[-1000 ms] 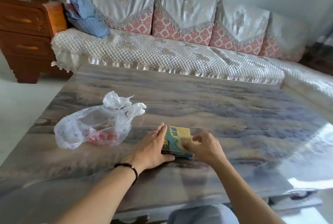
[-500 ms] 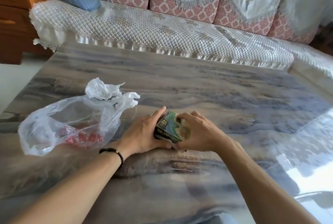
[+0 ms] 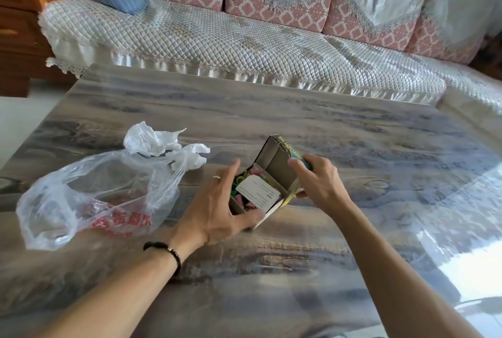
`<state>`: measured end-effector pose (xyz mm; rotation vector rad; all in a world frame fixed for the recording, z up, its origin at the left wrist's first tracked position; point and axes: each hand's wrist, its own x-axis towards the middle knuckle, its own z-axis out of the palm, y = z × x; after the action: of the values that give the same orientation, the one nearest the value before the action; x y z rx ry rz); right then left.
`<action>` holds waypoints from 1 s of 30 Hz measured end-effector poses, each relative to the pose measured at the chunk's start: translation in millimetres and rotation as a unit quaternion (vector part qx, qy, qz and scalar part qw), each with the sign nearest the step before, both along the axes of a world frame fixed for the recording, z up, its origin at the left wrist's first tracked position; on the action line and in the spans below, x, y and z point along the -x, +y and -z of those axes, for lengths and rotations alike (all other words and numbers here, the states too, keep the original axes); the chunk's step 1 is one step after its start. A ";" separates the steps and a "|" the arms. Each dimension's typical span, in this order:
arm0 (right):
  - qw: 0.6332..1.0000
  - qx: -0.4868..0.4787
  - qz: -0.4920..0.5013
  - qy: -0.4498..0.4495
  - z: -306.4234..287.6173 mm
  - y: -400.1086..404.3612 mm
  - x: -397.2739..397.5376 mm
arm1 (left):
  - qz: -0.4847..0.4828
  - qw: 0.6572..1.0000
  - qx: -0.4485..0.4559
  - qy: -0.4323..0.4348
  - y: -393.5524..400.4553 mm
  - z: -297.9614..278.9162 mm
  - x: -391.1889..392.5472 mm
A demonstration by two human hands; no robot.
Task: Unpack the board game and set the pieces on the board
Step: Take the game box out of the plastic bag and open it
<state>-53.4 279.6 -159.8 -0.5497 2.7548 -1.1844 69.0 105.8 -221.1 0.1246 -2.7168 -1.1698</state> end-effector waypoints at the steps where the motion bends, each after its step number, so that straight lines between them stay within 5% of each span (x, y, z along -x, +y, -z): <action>1: 1.000 -0.005 0.010 0.017 0.5 1.3 0.9 | -0.012 0.999 0.048 0.003 2.6 2.0 -1.3; 5: 0.997 -0.030 0.000 0.070 -0.6 8.8 1.0 | -0.031 0.986 0.160 0.035 12.7 6.1 -1.0; 11: 0.994 -0.046 0.070 0.071 -6.5 16.4 20.7 | -0.031 0.986 0.155 0.045 5.8 6.8 -4.1; 18: 0.958 0.164 0.175 -0.157 2.1 -23.1 58.7 | -0.006 0.991 0.130 0.021 2.1 2.9 -4.4; 25: 0.934 0.170 0.128 -0.286 26.6 -98.1 68.0 | -0.022 0.990 0.134 0.038 2.0 7.0 -1.0; 30: 0.984 0.075 0.067 -0.145 26.5 -91.0 56.3 | -0.041 0.996 0.079 -0.003 0.4 4.7 -0.9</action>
<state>-109.7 188.5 -186.3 -0.1867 2.5020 -1.3872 69.9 106.2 -225.8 0.2154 -2.7672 -0.9304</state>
